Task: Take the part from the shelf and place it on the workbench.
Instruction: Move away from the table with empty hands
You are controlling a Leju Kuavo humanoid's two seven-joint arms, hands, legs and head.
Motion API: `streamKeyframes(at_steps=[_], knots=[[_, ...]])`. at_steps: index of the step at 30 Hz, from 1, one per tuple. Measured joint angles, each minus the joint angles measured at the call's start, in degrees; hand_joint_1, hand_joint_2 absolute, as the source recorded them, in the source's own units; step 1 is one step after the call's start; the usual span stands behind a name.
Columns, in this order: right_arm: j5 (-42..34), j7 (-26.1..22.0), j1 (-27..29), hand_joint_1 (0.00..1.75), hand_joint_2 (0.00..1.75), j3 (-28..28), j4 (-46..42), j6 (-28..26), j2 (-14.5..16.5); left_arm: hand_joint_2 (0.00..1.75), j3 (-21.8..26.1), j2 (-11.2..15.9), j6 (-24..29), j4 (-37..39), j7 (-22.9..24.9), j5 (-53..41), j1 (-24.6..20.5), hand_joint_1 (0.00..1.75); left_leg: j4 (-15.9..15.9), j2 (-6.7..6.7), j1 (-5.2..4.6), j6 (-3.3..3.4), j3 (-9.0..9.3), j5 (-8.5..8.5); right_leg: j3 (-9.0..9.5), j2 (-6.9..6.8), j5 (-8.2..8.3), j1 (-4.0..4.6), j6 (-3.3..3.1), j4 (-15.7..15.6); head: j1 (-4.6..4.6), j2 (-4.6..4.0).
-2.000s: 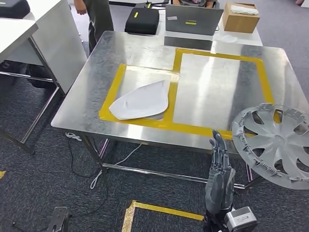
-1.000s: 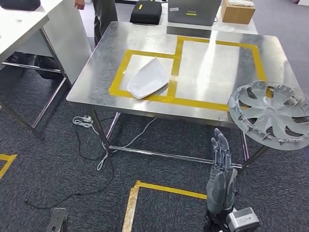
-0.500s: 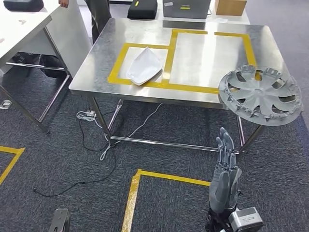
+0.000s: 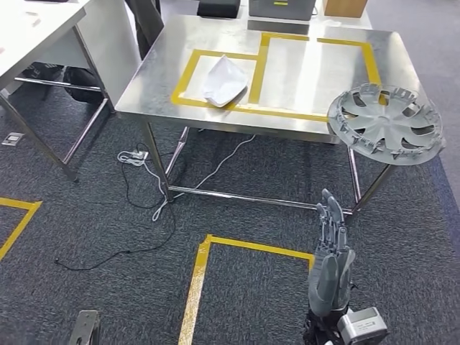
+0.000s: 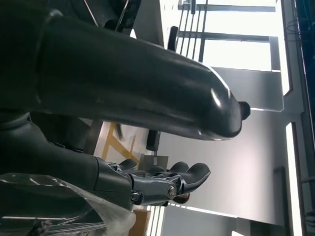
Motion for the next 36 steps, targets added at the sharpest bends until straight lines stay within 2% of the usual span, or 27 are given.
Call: streamKeyframes(at_steps=[2,3,4,5,7,8,10,11,13,14,15,17,18,19,20,21,22,23,25,26,28,29,31,33,34,35,36], knots=[[0.01,0.01,0.01,0.0,0.0,0.01,0.0,-0.02,0.0,0.0,0.01,0.06,-0.01,-0.01,-0.01,0.0,-0.1,0.0,0.04,0.09,-0.06,0.31,-1.85,1.44,-1.73,0.15,-5.56,-0.09,0.32,6.73,0.17,0.0],[0.02,0.01,0.03,0.0,0.0,0.02,0.01,-0.02,0.0,0.0,0.02,0.09,-0.02,-0.01,-0.01,0.0,-0.1,0.0,0.08,0.11,-0.08,0.24,-2.86,2.21,-2.11,0.15,-6.83,-0.12,0.45,9.96,0.2,0.0],[0.02,0.01,0.03,0.0,0.0,0.01,0.01,-0.02,0.0,0.0,0.01,0.1,-0.03,0.0,-0.01,0.0,-0.1,0.0,0.13,0.14,-0.1,0.16,-3.9,3.0,-1.86,0.15,-6.51,-0.12,0.54,11.9,0.19,0.0],[0.02,0.01,0.01,0.0,0.0,0.0,0.01,-0.02,0.0,0.0,0.01,0.1,-0.04,0.01,-0.01,0.0,-0.1,0.0,0.19,0.17,-0.1,0.02,-4.92,3.77,-0.8,0.15,-4.99,-0.13,0.58,12.17,0.21,0.0],[0.04,0.01,-0.09,0.0,0.0,-0.02,0.01,0.01,0.0,0.0,0.01,0.1,-0.08,0.01,-0.01,0.02,-0.12,0.0,0.39,0.19,-0.08,-0.38,-6.61,5.22,4.14,0.14,-1.57,-0.21,0.49,7.04,0.2,0.0],[0.07,0.02,-0.19,0.0,0.0,-0.01,-0.01,0.04,0.0,0.0,0.01,0.11,-0.09,0.01,-0.03,0.04,-0.13,0.0,0.58,0.18,-0.18,-0.64,-7.22,5.82,7.8,0.15,-1.19,-0.25,0.4,2.32,0.25,0.0],[0.14,0.07,-0.38,0.0,0.0,0.02,-0.05,0.09,0.0,0.0,0.02,0.16,-0.1,-0.01,-0.09,0.08,-0.14,0.0,0.89,0.15,-0.39,-1.21,-8.04,7.12,12.86,0.29,-2.61,-0.25,0.02,-5.48,0.27,0.0],[0.16,0.09,-0.4,0.0,0.0,0.03,-0.07,0.11,0.0,0.0,0.02,0.21,-0.1,-0.01,-0.12,0.09,-0.12,0.0,0.88,0.14,-0.45,-1.51,-8.29,7.8,13.75,0.37,-3.11,-0.15,-0.24,-7.25,0.29,0.0],[0.19,0.13,-0.33,0.0,0.0,0.05,-0.07,0.15,0.0,0.0,0.04,0.36,-0.1,-0.01,-0.15,0.09,0.01,0.0,0.92,0.07,-0.26,-2.17,-8.73,8.17,12.7,0.28,-2.62,-0.14,-0.96,-7.23,0.23,0.0],[0.2,0.15,-0.32,0.0,0.0,0.05,-0.05,0.17,0.0,0.0,0.06,0.41,-0.1,0.0,-0.15,0.09,0.13,0.0,1.82,0.02,-0.18,-2.53,-9.06,6.73,12.08,0.17,-2.07,-0.19,-1.42,-7.07,0.17,0.0],[0.21,0.17,-0.33,0.0,0.0,0.07,-0.04,0.21,0.0,0.0,0.07,0.42,-0.11,0.0,-0.15,0.09,0.23,0.0,3.86,-0.03,-0.09,-2.84,-9.56,4.14,11.35,0.03,-1.43,-0.25,-1.85,-6.98,0.07,0.0],[0.22,0.2,-0.32,0.0,0.0,0.11,-0.04,0.26,0.0,0.0,0.08,0.38,-0.14,0.01,-0.16,0.09,0.31,0.0,11.07,-0.06,0.0,-3.25,-10.73,-2.33,9.84,-0.14,-0.16,-0.07,-2.41,-6.67,-0.08,0.0],[0.22,0.21,-0.31,0.0,0.0,0.14,-0.03,0.28,0.0,0.0,0.08,0.39,-0.14,0.0,-0.16,0.09,0.3,0.0,14.85,-0.06,0.01,-3.31,-11.11,-4.32,9.02,-0.2,0.46,0.07,-2.52,-6.43,-0.12,0.0],[0.22,0.22,-0.31,0.0,0.0,0.15,-0.02,0.29,0.0,0.0,0.08,0.42,-0.14,0.01,-0.16,0.09,0.29,0.0,17.5,-0.07,0.01,-3.27,-11.01,-4.84,8.11,-0.25,1.04,0.2,-2.56,-6.1,-0.13,0.0],[0.23,0.22,-0.31,0.0,0.0,0.15,-0.01,0.3,0.0,0.0,0.08,0.45,-0.14,0.01,-0.16,0.1,0.29,0.0,18.38,-0.08,-0.01,-3.12,-10.2,-4.0,7.13,-0.26,1.56,0.33,-2.58,-5.69,-0.13,0.0],[0.26,0.23,-0.32,0.0,0.0,0.17,0.0,0.3,0.0,0.0,0.08,0.46,-0.15,0.0,-0.16,0.1,0.29,0.0,17.15,-0.09,-0.08,-2.84,-8.47,-2.44,6.04,-0.26,2.02,0.45,-2.59,-5.22,-0.15,0.0],[0.31,0.25,-0.33,0.0,0.0,0.21,0.0,0.3,0.0,0.0,0.08,0.48,-0.15,0.0,-0.16,0.11,0.28,0.0,14.12,-0.16,-0.19,-2.4,-5.92,-0.98,5.07,-0.24,2.4,0.52,-2.58,-4.77,-0.15,0.0],[0.37,0.25,-0.34,0.0,0.0,0.27,0.0,0.29,0.0,0.0,0.08,0.52,-0.16,-0.01,-0.16,0.1,0.27,0.0,9.97,-0.26,-0.35,-1.81,-2.93,-0.5,4.25,-0.22,2.74,0.65,-2.49,-4.35,-0.14,0.0],[0.49,0.27,-0.4,0.0,0.0,0.42,0.0,0.27,0.01,0.0,0.08,0.61,-0.16,-0.01,-0.21,0.11,0.22,0.0,2.91,-0.42,-0.77,-0.96,1.38,-1.32,3.18,-0.25,3.53,0.61,-2.07,-3.89,-0.12,0.0],[0.54,0.27,-0.43,0.0,0.0,0.49,0.0,0.26,0.02,0.0,0.09,0.66,-0.16,-0.01,-0.24,0.11,0.2,0.0,1.22,-0.44,-0.99,-0.71,2.1,-1.8,2.81,-0.29,4.01,0.51,-1.76,-3.87,-0.13,0.0],[0.62,0.32,-0.39,0.0,0.0,0.58,0.01,0.26,0.02,0.0,0.1,0.66,-0.16,-0.01,-0.28,0.14,0.22,0.0,-0.05,-0.28,-1.08,-0.37,1.84,-1.08,2.22,-0.25,4.54,0.31,-1.06,-3.92,-0.16,0.0],[0.66,0.38,-0.37,0.0,0.0,0.6,0.01,0.26,0.01,0.0,0.11,0.62,-0.16,-0.01,-0.3,0.15,0.23,0.0,-0.61,-0.15,-0.95,-0.07,1.55,-0.45,1.65,-0.14,3.68,0.29,-0.73,-3.39,-0.08,0.0],[0.69,0.51,-0.35,0.0,0.0,0.59,0.03,0.27,0.0,0.0,0.14,0.55,-0.17,-0.01,-0.31,0.15,0.21,0.0,-1.35,0.09,-0.6,0.34,0.58,0.82,-0.04,0.12,-0.66,0.18,-0.18,0.6,0.17,0.0],[0.7,0.59,-0.33,0.0,0.0,0.59,0.05,0.27,0.0,0.0,0.15,0.55,-0.22,-0.01,-0.32,0.15,0.21,0.0,-1.24,0.14,-0.53,0.42,-0.95,1.9,-1.7,0.19,-5.12,-0.12,0.31,7.5,0.34,0.0],[0.7,0.61,-0.3,0.0,0.0,0.59,0.06,0.26,0.0,0.0,0.15,0.53,-0.26,-0.01,-0.32,0.15,0.21,0.0,-1.09,0.2,-0.5,0.3,-1.78,2.45,-1.95,0.19,-5.65,-0.27,0.54,10.19,0.35,0.0],[0.71,0.6,-0.28,0.0,0.0,0.6,0.07,0.25,0.0,0.0,0.15,0.49,-0.29,-0.01,-0.32,0.15,0.22,0.0,-0.88,0.26,-0.43,0.13,-2.69,3.02,-1.49,0.18,-4.75,-0.42,0.77,11.39,0.34,0.0],[0.72,0.6,-0.29,0.0,0.0,0.6,0.07,0.24,0.0,0.0,0.15,0.44,-0.31,-0.01,-0.32,0.15,0.21,0.0,-0.58,0.3,-0.31,-0.09,-3.64,3.55,-0.19,0.17,-2.88,-0.57,0.99,10.73,0.34,0.0]])
